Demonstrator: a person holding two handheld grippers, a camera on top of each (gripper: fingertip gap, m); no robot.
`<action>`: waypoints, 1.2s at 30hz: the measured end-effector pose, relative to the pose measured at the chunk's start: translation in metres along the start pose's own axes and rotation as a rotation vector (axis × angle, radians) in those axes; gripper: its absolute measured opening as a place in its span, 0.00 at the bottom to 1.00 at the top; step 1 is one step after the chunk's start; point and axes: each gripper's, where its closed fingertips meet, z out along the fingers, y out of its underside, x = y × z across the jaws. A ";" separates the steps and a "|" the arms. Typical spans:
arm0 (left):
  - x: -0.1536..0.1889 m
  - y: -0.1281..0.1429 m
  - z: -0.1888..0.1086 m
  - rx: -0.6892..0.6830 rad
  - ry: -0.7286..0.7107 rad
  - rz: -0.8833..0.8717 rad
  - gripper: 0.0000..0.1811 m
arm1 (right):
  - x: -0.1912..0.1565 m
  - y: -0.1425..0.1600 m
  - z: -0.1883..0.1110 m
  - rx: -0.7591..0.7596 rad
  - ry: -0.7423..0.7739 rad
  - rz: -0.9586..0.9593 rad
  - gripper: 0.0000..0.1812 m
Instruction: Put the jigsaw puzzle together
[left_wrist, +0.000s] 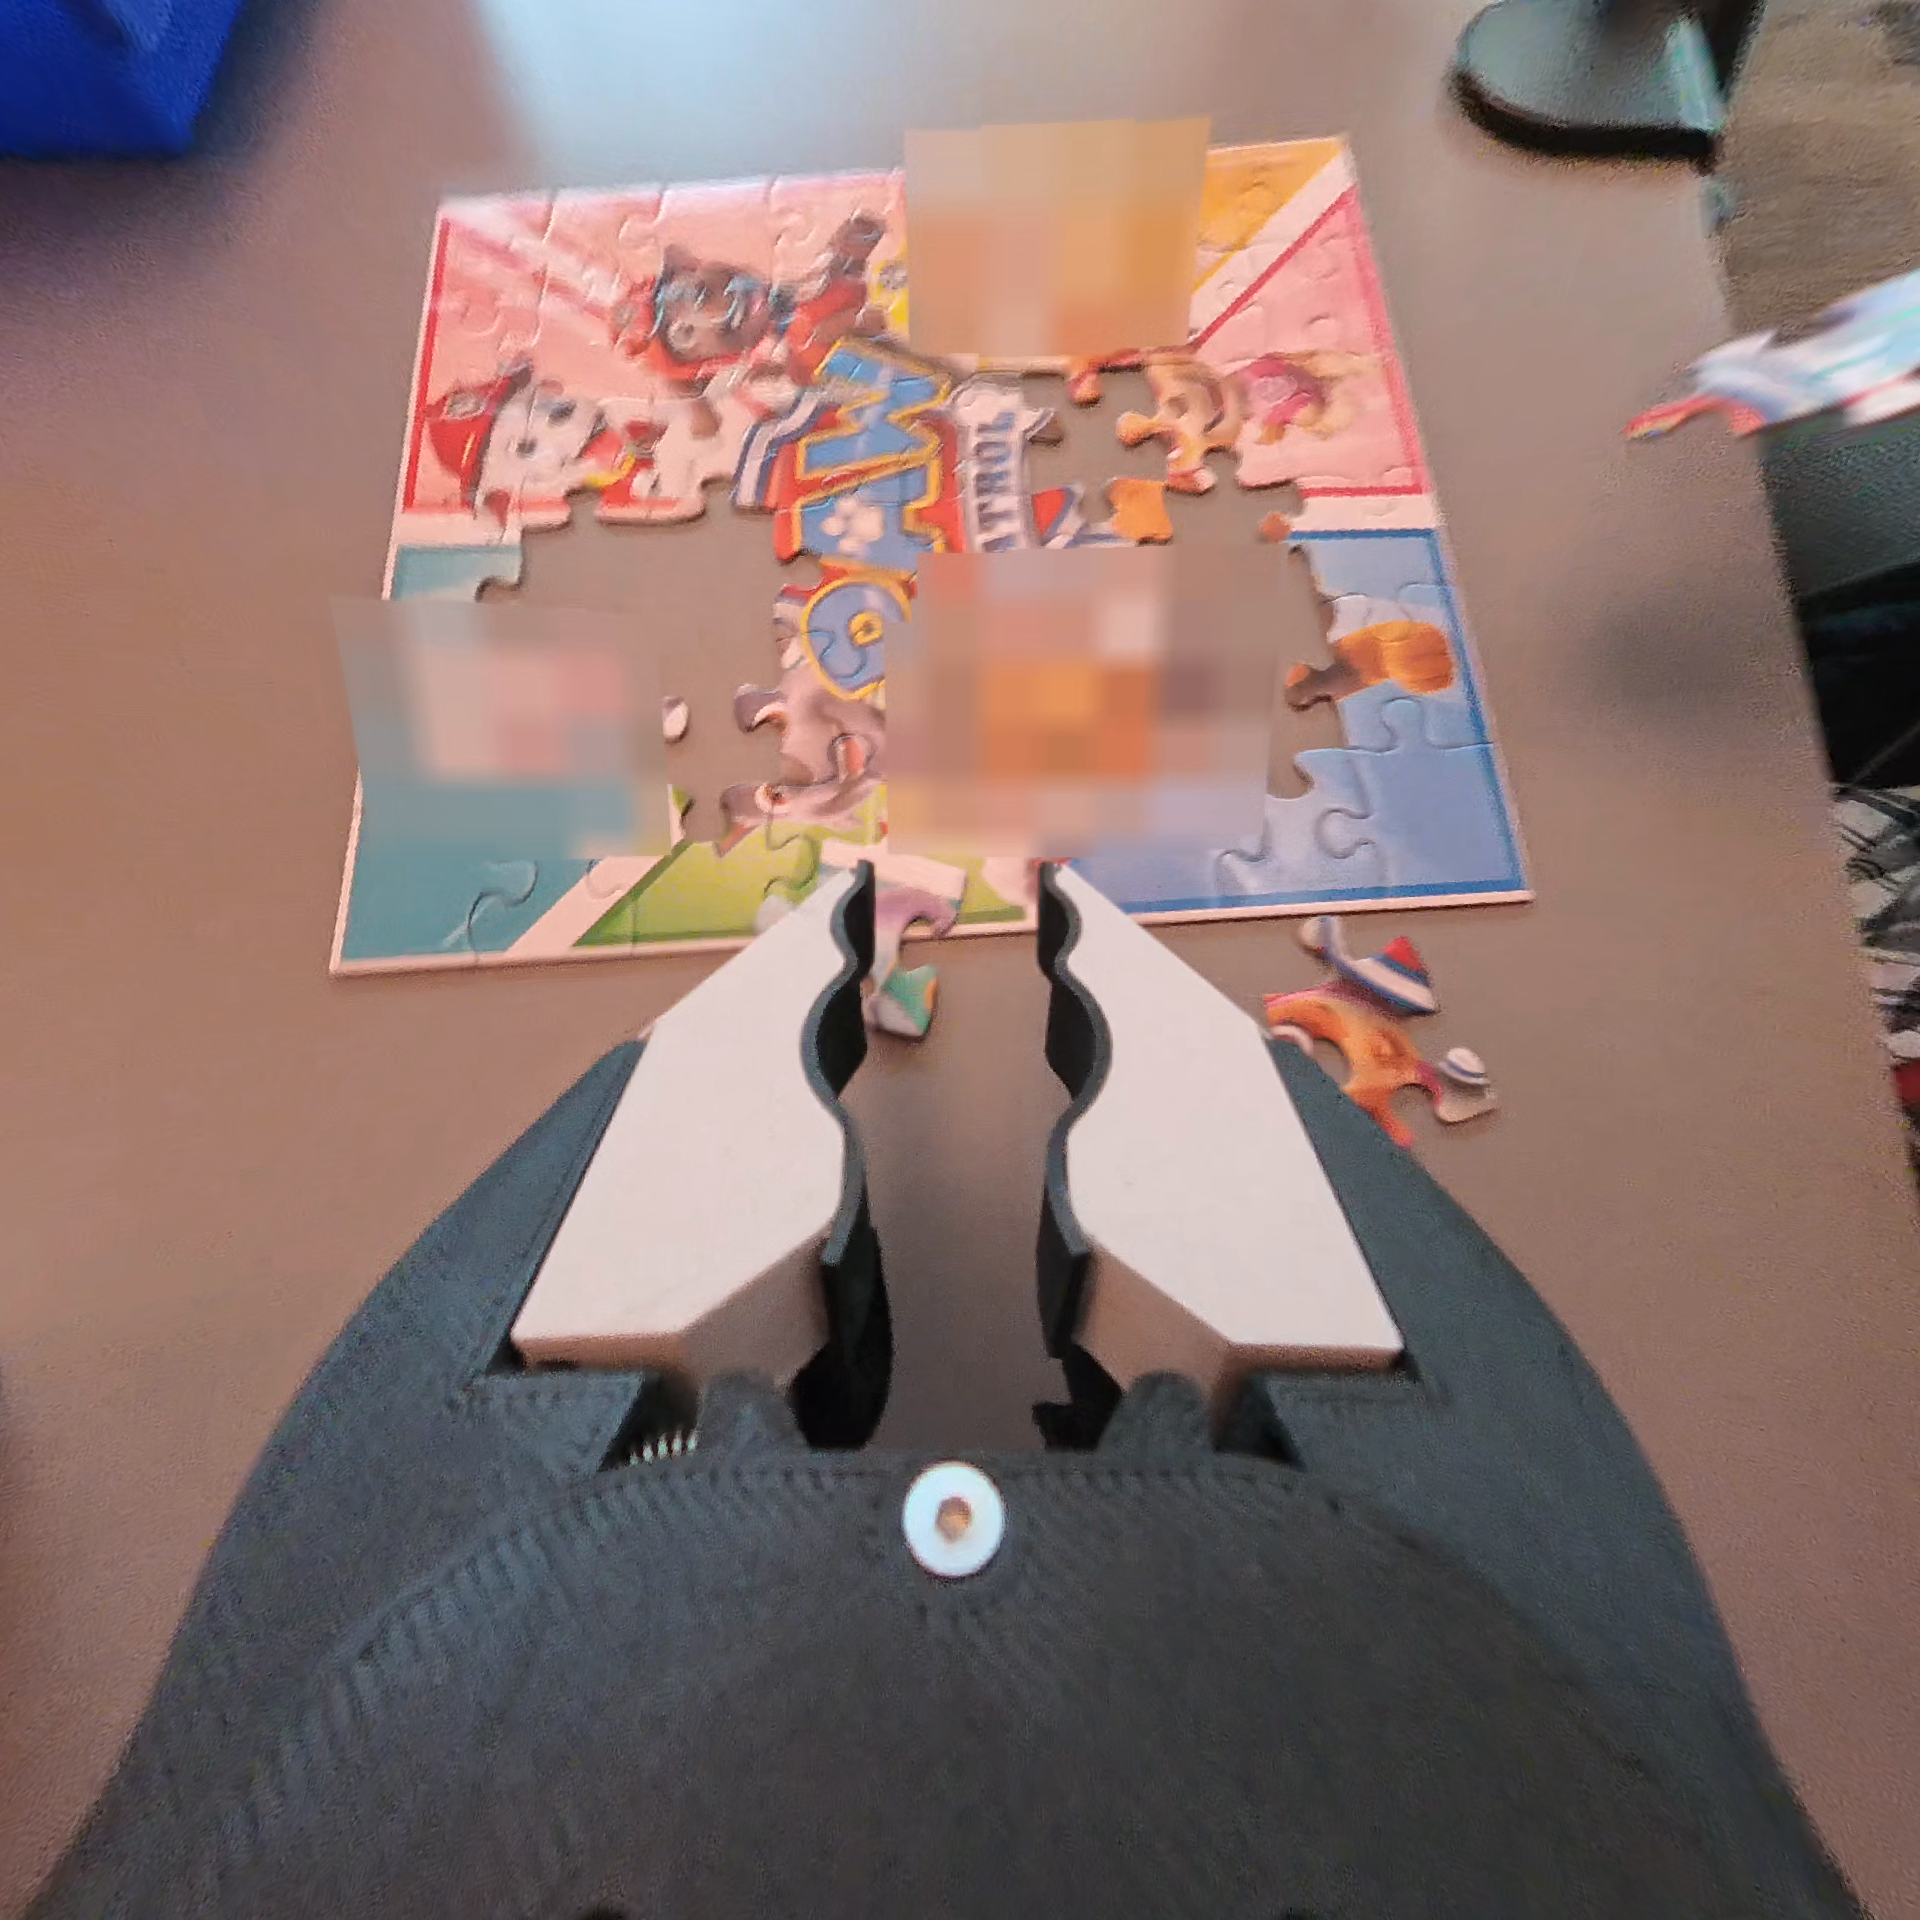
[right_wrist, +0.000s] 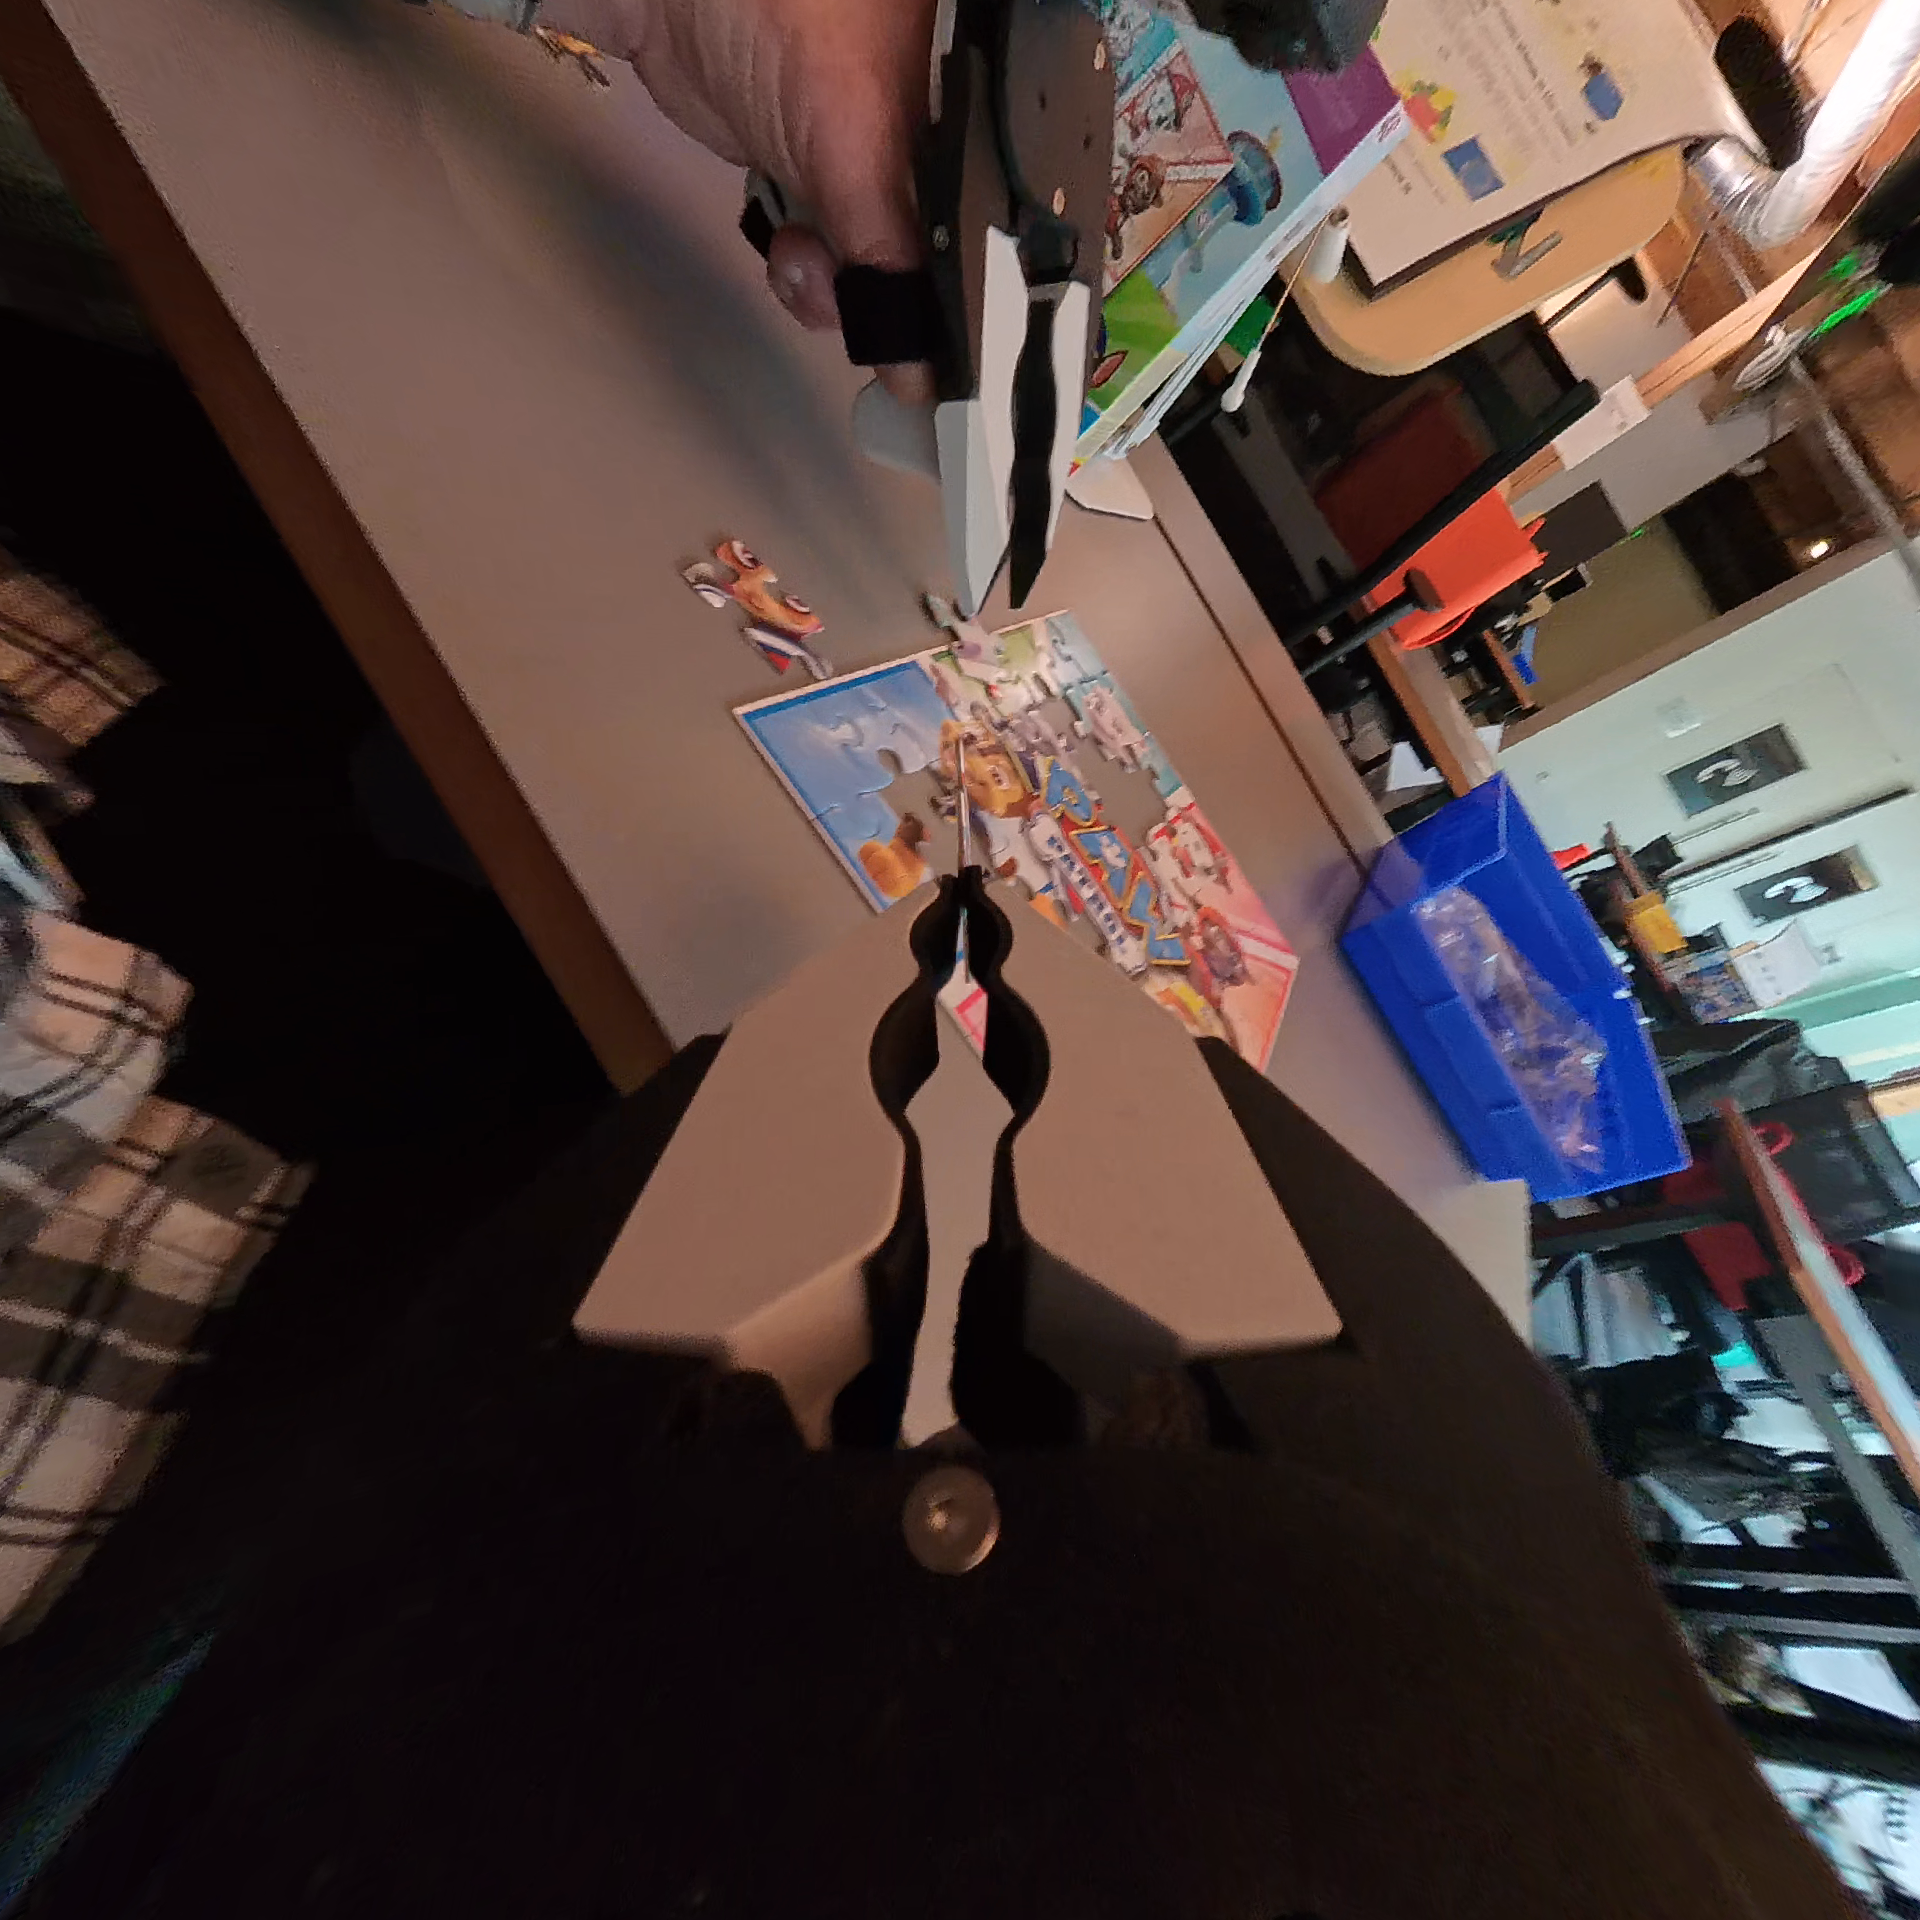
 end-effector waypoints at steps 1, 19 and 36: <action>-0.003 0.007 0.003 -0.034 -0.005 -0.024 0.17 | 0.007 -0.001 0.004 -0.002 0.013 -0.028 0.00; -0.008 0.028 -0.002 -0.134 0.038 -0.175 0.11 | 0.069 0.038 0.176 -0.090 -0.118 -0.593 0.00; -0.004 0.026 -0.002 -0.146 0.028 -0.167 0.13 | 0.062 0.058 0.201 -0.117 -0.216 -0.621 0.00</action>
